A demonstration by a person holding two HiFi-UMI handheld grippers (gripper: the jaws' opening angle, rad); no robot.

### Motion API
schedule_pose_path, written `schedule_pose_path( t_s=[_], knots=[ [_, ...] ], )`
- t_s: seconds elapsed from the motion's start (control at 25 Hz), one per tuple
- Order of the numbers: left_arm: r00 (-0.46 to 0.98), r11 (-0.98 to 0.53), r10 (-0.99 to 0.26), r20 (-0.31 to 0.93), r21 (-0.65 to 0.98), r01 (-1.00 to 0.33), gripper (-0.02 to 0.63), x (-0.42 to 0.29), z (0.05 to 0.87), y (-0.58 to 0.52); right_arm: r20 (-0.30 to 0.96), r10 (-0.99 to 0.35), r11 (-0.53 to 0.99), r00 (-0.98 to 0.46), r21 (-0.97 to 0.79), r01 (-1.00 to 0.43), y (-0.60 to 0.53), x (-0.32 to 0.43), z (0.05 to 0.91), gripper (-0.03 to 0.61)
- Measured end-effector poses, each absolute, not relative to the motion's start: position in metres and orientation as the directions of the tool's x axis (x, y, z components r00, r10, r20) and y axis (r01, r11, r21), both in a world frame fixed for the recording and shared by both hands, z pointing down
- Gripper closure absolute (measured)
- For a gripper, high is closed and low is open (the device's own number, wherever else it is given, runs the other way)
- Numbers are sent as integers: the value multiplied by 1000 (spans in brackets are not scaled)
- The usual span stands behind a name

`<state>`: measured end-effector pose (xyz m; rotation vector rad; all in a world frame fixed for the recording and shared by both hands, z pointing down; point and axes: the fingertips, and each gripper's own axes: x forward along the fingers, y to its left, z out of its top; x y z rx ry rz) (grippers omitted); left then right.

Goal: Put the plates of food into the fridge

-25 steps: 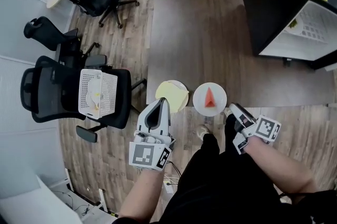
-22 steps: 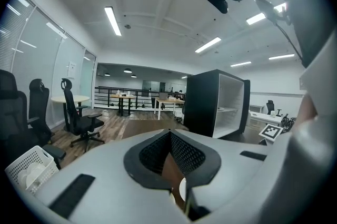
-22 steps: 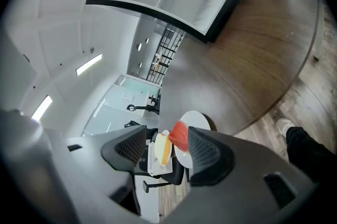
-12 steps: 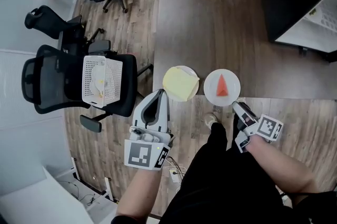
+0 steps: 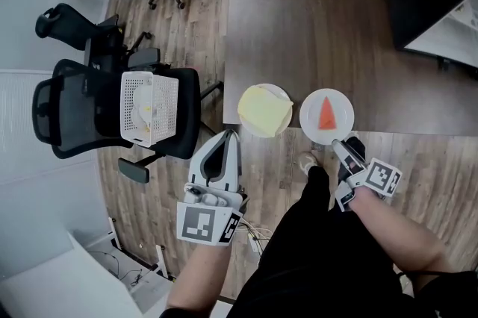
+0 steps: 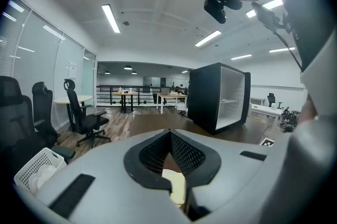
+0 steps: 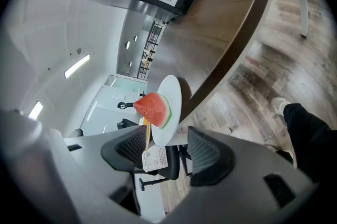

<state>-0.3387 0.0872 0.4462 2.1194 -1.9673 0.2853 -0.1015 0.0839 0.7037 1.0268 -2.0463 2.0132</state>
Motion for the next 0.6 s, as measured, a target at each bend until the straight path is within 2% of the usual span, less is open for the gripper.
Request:
schedule_pose_path(
  t_s=[0.2,0.36,0.52,0.6],
  knots=[
    [72,-66,-945,318,29,-997,609,-343,450,92,506,-399,-86,-765,-851,-518,78,-109,713,326],
    [63,-56,-943,327,30,-998,609,-351,453,97,513,-406,-85,-756,-845,-528,77,-117,717,410],
    [53,-45,-939,341,32,-998,610,-356,458,103,495,-414,-87,-763,-857,-509,75,-125,717,428],
    [53,-42,-937,346,40,-998,610,-356,461,106,515,-413,-79,-751,-842,-534,75,-125,718,483]
  ],
)
